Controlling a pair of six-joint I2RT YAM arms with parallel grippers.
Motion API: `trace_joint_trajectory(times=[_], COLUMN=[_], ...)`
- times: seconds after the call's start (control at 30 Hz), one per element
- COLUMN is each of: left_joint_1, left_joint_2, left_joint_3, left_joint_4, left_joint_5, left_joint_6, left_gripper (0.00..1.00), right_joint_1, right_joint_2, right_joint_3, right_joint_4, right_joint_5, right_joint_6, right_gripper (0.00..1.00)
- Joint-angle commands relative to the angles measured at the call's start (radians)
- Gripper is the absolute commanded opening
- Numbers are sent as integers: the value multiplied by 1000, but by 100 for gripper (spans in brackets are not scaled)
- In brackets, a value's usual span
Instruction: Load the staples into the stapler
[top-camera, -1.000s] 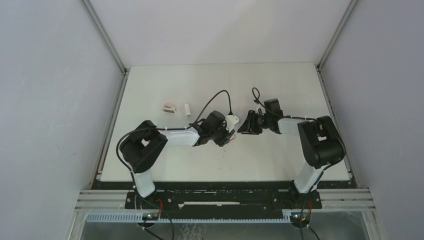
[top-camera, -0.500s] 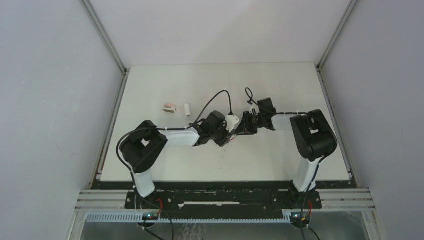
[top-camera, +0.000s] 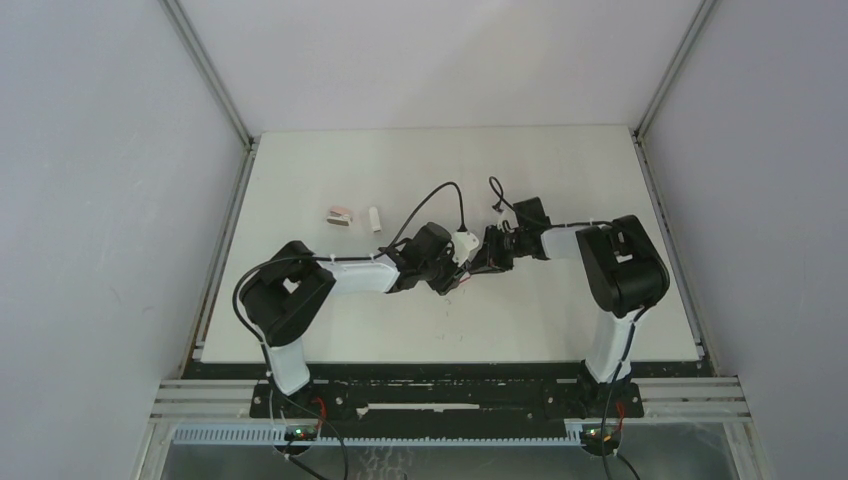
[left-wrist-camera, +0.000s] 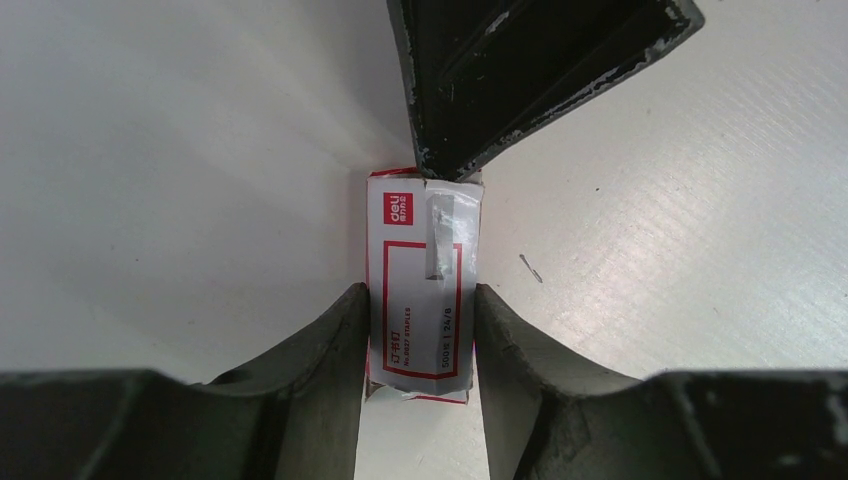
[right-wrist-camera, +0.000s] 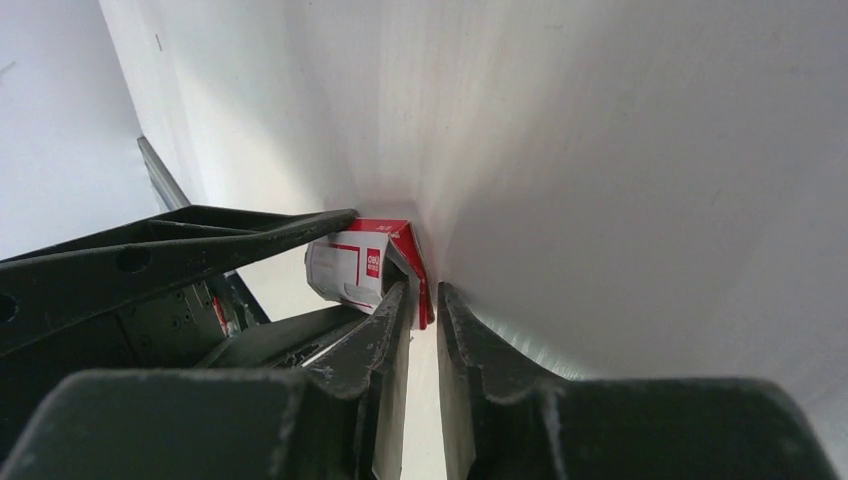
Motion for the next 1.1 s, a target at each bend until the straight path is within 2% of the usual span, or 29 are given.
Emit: trace_joint_trajectory(times=[0.0,0.17,0.2,0.27,0.3,1.07], left_joint_1=[-7,-7,-7,-7,-7,-7], left_joint_2=[15,16,16,16,16,3], left_joint_3=[10,12,13,15,14,13], left_joint_4=[-40,-44,-44,-46,-47,-70], left_joint_5=[8,8,8,6,2,-33], left_joint_6=[26,30,29,32,32,56], left_gripper=[45,45,45,45,45,45], right_joint_1=[4,6,7,7,8,-88], right_joint_2=[28,47,47,44,43,-44], right_joint_3=[42,43,43,43,43,-9], right_joint_4=[26,37,38,37,33,-7], right_joint_5=[-92,-123,-124,-121,-117,18], right_joint_6=[7,15,15,13,13,-51], right_gripper=[15,15,13,2,0,0])
